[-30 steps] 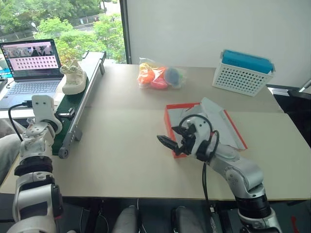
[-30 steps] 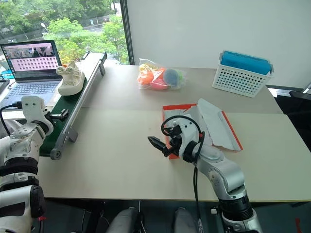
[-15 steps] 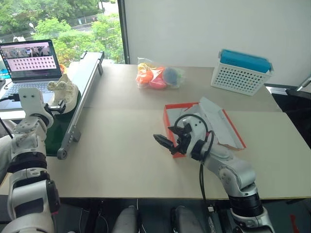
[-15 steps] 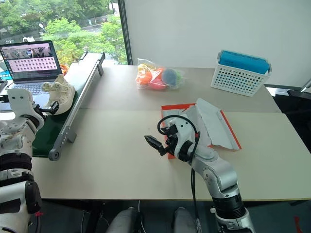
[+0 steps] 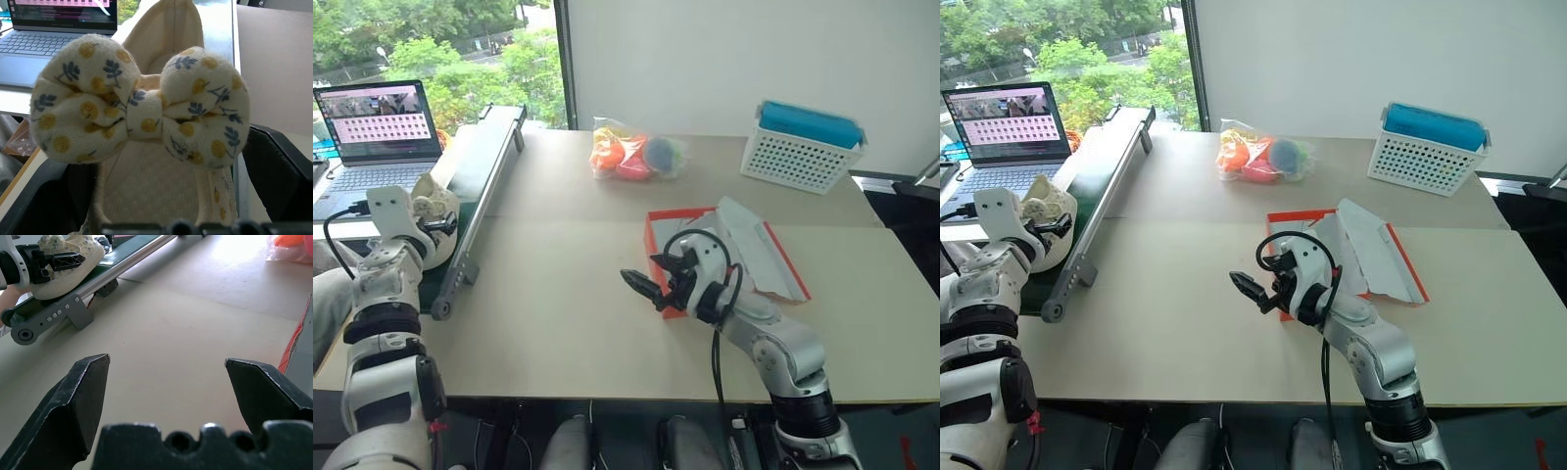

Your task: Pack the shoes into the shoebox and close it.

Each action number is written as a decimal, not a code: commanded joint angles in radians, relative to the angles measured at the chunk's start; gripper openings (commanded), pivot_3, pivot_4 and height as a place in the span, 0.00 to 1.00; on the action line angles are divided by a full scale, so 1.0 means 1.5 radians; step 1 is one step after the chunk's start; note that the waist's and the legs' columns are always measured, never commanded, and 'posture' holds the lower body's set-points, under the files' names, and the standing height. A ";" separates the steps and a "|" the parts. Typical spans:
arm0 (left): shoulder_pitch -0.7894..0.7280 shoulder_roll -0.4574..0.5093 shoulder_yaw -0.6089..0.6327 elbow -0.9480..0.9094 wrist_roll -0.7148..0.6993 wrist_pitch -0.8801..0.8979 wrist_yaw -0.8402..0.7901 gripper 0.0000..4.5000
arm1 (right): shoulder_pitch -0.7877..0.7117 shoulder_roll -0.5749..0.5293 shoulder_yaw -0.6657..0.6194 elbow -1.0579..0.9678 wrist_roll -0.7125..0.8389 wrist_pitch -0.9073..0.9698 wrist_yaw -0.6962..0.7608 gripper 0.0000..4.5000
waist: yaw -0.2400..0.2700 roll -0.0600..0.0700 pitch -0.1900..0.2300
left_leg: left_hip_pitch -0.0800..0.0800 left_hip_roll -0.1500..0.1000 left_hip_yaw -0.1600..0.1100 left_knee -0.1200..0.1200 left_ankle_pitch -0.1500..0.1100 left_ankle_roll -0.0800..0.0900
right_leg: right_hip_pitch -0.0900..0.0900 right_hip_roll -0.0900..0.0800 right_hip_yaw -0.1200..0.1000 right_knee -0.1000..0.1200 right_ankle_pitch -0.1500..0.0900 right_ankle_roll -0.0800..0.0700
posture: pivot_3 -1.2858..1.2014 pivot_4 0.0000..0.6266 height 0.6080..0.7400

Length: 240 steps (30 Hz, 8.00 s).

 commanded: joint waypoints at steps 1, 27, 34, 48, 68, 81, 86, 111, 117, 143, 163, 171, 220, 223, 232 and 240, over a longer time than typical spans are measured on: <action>-0.019 -0.015 -0.003 -0.026 -0.015 0.002 -0.011 0.67 | -0.003 0.002 -0.013 -0.029 0.002 -0.018 -0.003 1.00 | 0.005 0.000 0.000 | 0.000 0.000 0.000 0.000 0.000 0.000 | 0.000 0.000 0.000 0.000 0.000 0.000 | 0.52 0.24 0.73; 0.018 -0.241 -0.082 -0.372 -0.191 0.193 -0.084 0.44 | -0.185 0.185 -0.291 0.123 0.239 0.104 -0.231 1.00 | -0.003 -0.001 0.000 | -0.002 0.000 -0.001 0.001 0.002 -0.003 | 0.000 0.001 -0.001 0.000 0.000 0.000 | 0.52 0.24 0.73; 0.046 -0.356 -0.183 -0.479 -0.220 0.268 -0.094 0.44 | -0.269 0.180 -0.309 0.168 0.301 0.179 -0.294 1.00 | -0.010 0.000 0.001 | -0.003 0.000 0.000 0.000 0.002 -0.003 | -0.001 0.001 0.000 0.001 0.000 0.000 | 0.52 0.24 0.73; 0.023 -0.352 -0.185 -0.455 -0.213 0.262 -0.109 0.44 | -0.273 0.151 -0.354 0.175 0.336 0.162 -0.343 1.00 | -0.014 0.000 0.001 | -0.003 0.000 0.000 0.000 0.000 0.001 | -0.001 0.001 0.001 0.000 0.000 0.000 | 0.52 0.24 0.73; 0.022 -0.354 -0.141 -0.481 -0.242 0.255 -0.099 0.44 | -0.265 0.089 -0.352 0.176 0.462 0.190 -0.436 1.00 | -0.013 0.002 0.002 | -0.003 0.000 0.000 0.000 0.000 0.001 | -0.001 0.001 0.001 0.000 0.000 0.000 | 0.52 0.24 0.73; 0.050 -0.346 -0.161 -0.559 -0.276 0.298 -0.122 0.44 | -0.272 0.095 -0.340 0.209 0.480 0.184 -0.425 1.00 | -0.012 0.002 0.002 | -0.003 0.000 0.000 0.000 0.000 0.001 | -0.001 0.001 0.001 -0.001 0.000 0.000 | 0.52 0.24 0.73; 0.047 -0.349 -0.165 -0.556 -0.276 0.294 -0.120 0.44 | -0.282 0.100 -0.335 0.212 0.491 0.186 -0.429 1.00 | -0.012 0.002 0.002 | -0.003 0.000 0.000 0.000 0.000 0.001 | -0.002 0.002 0.001 -0.001 0.000 0.000 | 0.52 0.24 0.73; 0.048 -0.343 -0.195 -0.549 -0.250 0.291 -0.118 0.42 | -0.281 0.135 -0.345 0.221 0.538 0.140 -0.415 0.14 | -0.013 0.002 0.002 | -0.003 0.000 0.000 0.000 0.000 0.001 | -0.002 0.002 0.001 -0.001 0.000 0.000 | 0.52 0.24 0.73; 0.061 -0.322 -0.239 -0.554 -0.210 0.258 -0.145 0.58 | -0.280 0.149 -0.355 0.204 0.548 0.107 -0.428 0.14 | -0.012 0.003 0.003 | -0.003 0.000 0.000 0.000 0.000 0.001 | -0.002 0.002 0.001 -0.001 0.000 0.000 | 0.52 0.24 0.73; 0.150 -0.130 -0.358 -0.648 -0.151 0.158 -0.403 0.82 | -0.439 -0.287 0.058 0.541 0.089 0.224 -0.013 0.14 | -0.011 0.010 0.009 | -0.004 0.001 0.002 -0.002 0.000 0.002 | -0.003 0.002 0.003 -0.004 0.000 0.000 | 0.52 0.24 0.73; 0.182 -0.120 -0.371 -0.668 -0.119 0.131 -0.418 0.84 | -0.485 -0.192 0.022 0.645 -0.095 0.189 0.074 0.69 | -0.008 0.010 0.009 | -0.003 0.000 0.001 -0.001 0.000 0.002 | -0.002 0.001 0.002 -0.004 0.000 0.000 | 0.52 0.24 0.73; 0.181 -0.118 -0.352 -0.653 -0.108 0.125 -0.405 0.84 | -0.509 -0.186 -0.101 0.457 -0.053 0.319 0.019 0.85 | -0.008 0.011 0.009 | -0.004 0.000 0.001 -0.001 0.000 0.002 | -0.003 0.001 0.002 -0.003 0.000 0.000 | 0.52 0.24 0.73; 0.033 -0.083 -0.044 -0.143 0.052 -0.024 0.108 1.00 | 0.005 -0.114 -0.030 -0.082 -0.041 -0.002 0.055 1.00 | 0.002 0.007 0.010 | -0.002 0.000 0.000 0.001 0.000 0.001 | 0.000 0.001 0.000 -0.003 0.001 0.001 | 0.52 0.24 0.73; 0.026 -0.082 -0.038 -0.125 0.045 -0.023 0.106 1.00 | 0.010 -0.111 -0.022 -0.093 -0.035 -0.001 0.058 1.00 | 0.002 0.007 0.010 | -0.002 0.000 0.000 0.001 0.000 0.001 | 0.000 0.001 0.000 -0.002 0.001 0.001 | 0.52 0.24 0.73; 0.013 -0.077 -0.030 -0.085 0.035 -0.028 0.096 1.00 | 0.032 -0.152 0.014 -0.130 -0.034 -0.016 0.120 1.00 | 0.002 0.007 0.010 | -0.002 0.000 0.000 0.001 0.000 0.001 | 0.000 0.001 0.000 -0.002 0.001 0.001 | 0.52 0.24 0.73; 0.010 -0.074 -0.019 -0.072 0.033 -0.031 0.093 1.00 | 0.033 -0.178 0.030 -0.131 -0.048 -0.043 0.150 1.00 | 0.002 0.006 0.010 | -0.002 0.000 0.000 0.001 0.000 0.001 | 0.000 0.001 0.000 -0.002 0.001 0.001 | 0.52 0.24 0.73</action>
